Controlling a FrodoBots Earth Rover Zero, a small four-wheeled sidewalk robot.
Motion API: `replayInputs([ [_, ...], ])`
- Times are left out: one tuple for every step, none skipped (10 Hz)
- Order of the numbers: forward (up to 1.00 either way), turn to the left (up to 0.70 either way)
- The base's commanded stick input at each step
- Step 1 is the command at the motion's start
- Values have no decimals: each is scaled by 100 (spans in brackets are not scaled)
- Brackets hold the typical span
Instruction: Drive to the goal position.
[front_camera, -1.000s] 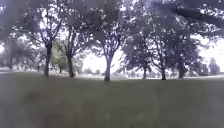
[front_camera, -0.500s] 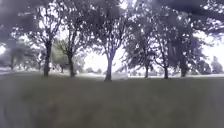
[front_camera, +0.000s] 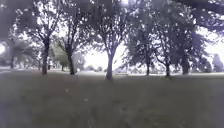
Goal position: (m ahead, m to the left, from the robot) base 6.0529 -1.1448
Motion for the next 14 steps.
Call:
replayInputs([
  [70, 0],
  [70, -1],
  [70, -4],
  [70, -8],
  [70, -12],
  [70, -14],
  [70, -14],
  [70, -14],
  [70, -14],
  [70, -14],
  [70, -14],
  [70, -14],
  [70, -11],
  [70, 0],
])
